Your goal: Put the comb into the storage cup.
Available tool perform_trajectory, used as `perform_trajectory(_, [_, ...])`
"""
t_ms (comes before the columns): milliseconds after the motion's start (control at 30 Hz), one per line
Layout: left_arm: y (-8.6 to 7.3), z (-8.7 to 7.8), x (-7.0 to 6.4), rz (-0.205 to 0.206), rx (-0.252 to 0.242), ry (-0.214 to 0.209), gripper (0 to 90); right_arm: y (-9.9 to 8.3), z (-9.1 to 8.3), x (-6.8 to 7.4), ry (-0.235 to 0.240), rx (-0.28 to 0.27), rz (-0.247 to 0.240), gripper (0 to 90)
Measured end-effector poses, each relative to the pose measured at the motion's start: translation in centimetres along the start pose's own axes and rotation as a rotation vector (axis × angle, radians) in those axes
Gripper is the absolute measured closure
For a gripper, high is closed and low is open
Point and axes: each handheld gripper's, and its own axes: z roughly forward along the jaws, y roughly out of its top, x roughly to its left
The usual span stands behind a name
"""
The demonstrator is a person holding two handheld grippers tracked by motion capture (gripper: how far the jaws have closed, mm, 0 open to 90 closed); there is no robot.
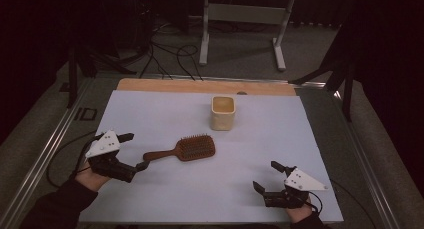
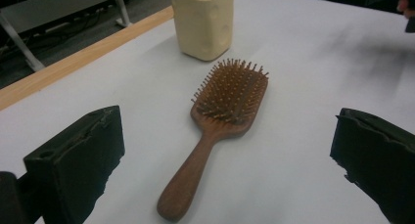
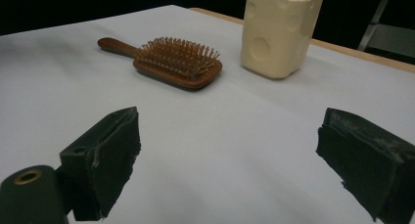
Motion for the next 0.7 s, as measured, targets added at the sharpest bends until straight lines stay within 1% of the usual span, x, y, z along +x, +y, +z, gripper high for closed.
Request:
perform_trajectory(167, [0.3,0.7,0.4,-0.008,0.016,-0.004,0.1,0.0,0.0,0.0,0.0,0.0,0.002,8.4])
perform_trajectory(200, [0.4,0.8,0.5,-0.005,0.031,-0.002,0.1,0.0,0.0,0.0,0.002,-0.002,0.004,8.4])
perform_trajectory(233, [0.5,0.9,0.6,-0.002,0.032,-0.002,0.1,0.0,0.0,0.0,0.0,-0.001,0.003,8.4])
perform_trajectory(333, [0.6,1.4,0.9,-0.014,0.042,-0.006,0.1,0.0,0.0,0.0,0.001,-0.001,0.001,8.4])
perform_trajectory(400, [0.8,1.7,1.2,-0.015,0.059,0.001,0.1,0.0,0.1,0.0,0.003,-0.001,0.001,8.4])
perform_trajectory(433, [0.8,1.9,1.3,-0.008,0.067,0.008,0.1,-0.1,0.1,0.0,0.002,0.0,0.0,8.4])
perform_trajectory(500, [0.9,2.2,1.3,-0.002,0.076,0.048,0.1,0.0,0.1,0.0,0.004,-0.001,0.003,8.4])
perform_trajectory(533, [0.9,2.4,1.3,0.005,0.083,0.052,0.1,0.0,0.1,0.0,0.003,-0.001,0.003,8.5])
perform_trajectory(567, [1.0,2.6,1.4,0.004,0.085,0.04,0.1,0.0,0.1,0.0,0.004,0.001,0.002,8.4])
perform_trajectory(700, [1.1,3.3,1.8,0.003,0.111,0.036,0.1,-0.1,0.1,0.0,0.007,0.006,0.002,8.4])
